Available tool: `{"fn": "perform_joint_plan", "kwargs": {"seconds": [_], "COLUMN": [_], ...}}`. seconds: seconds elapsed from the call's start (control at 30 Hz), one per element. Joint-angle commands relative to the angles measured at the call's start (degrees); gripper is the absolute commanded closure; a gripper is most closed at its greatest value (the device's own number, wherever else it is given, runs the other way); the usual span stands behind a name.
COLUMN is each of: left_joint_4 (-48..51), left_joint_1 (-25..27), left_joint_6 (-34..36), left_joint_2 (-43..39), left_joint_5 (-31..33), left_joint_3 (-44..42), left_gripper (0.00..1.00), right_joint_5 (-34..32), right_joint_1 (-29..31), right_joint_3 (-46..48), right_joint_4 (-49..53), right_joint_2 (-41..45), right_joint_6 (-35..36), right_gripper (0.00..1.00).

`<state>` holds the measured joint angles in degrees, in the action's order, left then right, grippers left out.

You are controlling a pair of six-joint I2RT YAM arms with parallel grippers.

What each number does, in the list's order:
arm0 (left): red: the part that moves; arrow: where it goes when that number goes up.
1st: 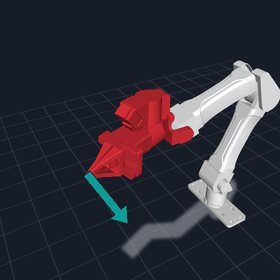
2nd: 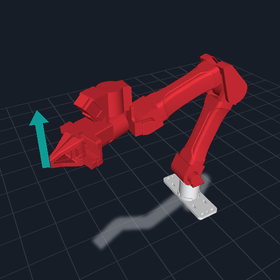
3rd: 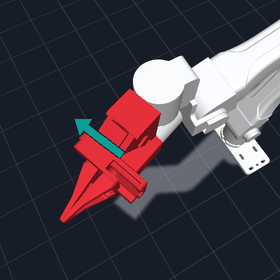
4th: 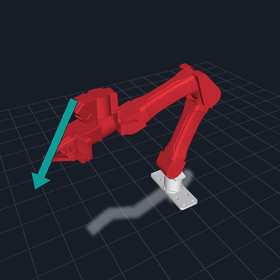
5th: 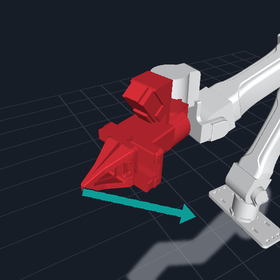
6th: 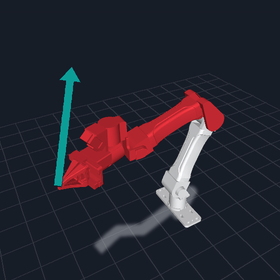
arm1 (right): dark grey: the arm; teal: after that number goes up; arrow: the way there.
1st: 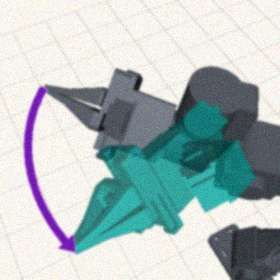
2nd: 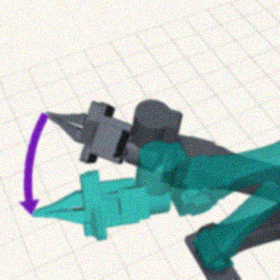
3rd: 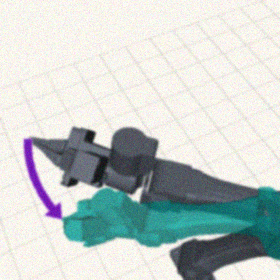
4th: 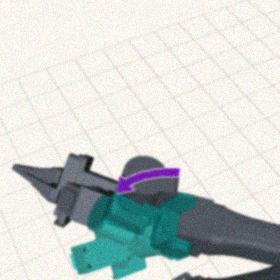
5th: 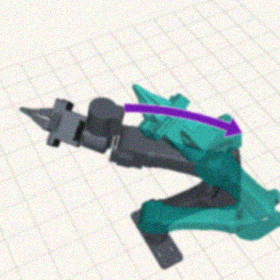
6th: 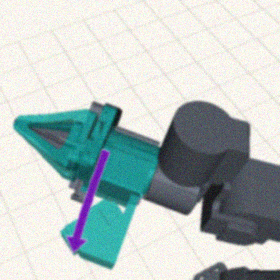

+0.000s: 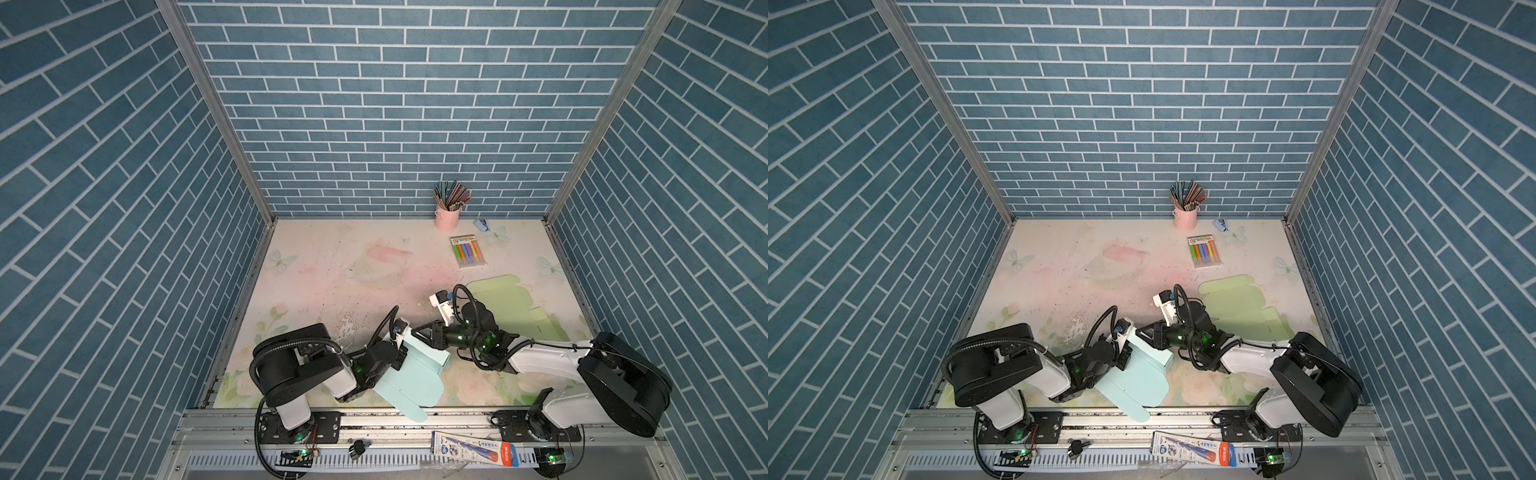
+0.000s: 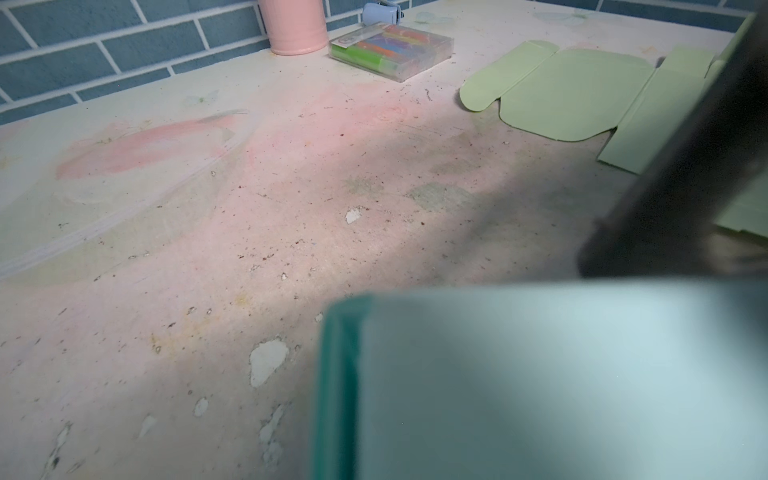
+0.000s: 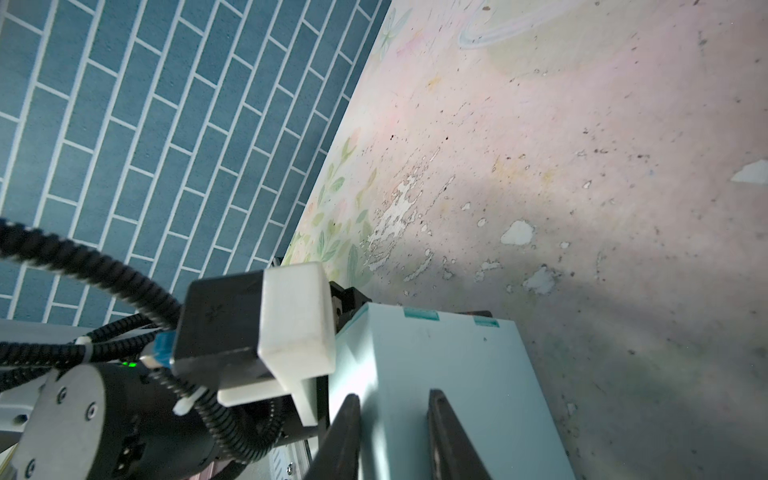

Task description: Fold the paper box

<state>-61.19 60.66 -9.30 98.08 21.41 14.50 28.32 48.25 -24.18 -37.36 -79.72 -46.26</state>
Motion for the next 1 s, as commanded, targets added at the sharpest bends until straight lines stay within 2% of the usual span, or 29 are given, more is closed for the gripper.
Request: {"fn": "perform_joint_plan", "kwargs": {"seconds": [0.0,0.17,0.27,0.37,0.5,0.67,0.8,0.87,0.97], "left_joint_4": [-0.2,-0.4,-0.4,-1.0,0.2,1.3,1.4,1.7,1.2], "left_joint_1": [-0.1,-0.2,-0.2,-0.2,0.0,0.0,0.0,0.0,0.0], "left_joint_6": [0.9,0.8,0.7,-0.1,-0.4,0.2,0.2,0.1,-0.8], "left_joint_2": [-0.3,-0.6,-1.6,-3.3,-5.5,-5.9,-5.9,-6.3,-8.0], "left_joint_5": [0.7,0.1,-0.8,-1.1,-1.6,-1.8,-1.7,-1.7,-1.7], "left_joint_3": [0.2,0.0,-0.7,-2.3,-2.9,-1.6,-1.0,-1.1,-2.3], "left_gripper": [1.00,0.99,0.86,0.83,0.84,0.97,0.97,0.94,0.83], "right_joint_5": [-0.1,-0.3,-1.1,-2.3,-2.8,-2.4,-2.7,-3.0,-3.7], "right_joint_1": [0.2,0.2,0.2,0.2,0.1,0.2,0.1,0.2,0.2], "right_joint_3": [1.3,1.5,1.5,1.3,0.9,0.6,0.5,0.2,-0.2], "right_joint_4": [1.1,1.2,2.1,3.6,4.6,4.4,5.0,5.7,6.9], "right_joint_2": [-0.3,-0.6,-0.2,0.6,0.5,0.0,0.8,1.3,2.2], "right_joint_6": [-0.9,-0.8,-0.3,0.5,1.1,1.1,1.3,1.6,2.2], "right_gripper": [0.71,0.72,0.72,0.73,0.73,0.74,0.74,0.74,0.74]}}
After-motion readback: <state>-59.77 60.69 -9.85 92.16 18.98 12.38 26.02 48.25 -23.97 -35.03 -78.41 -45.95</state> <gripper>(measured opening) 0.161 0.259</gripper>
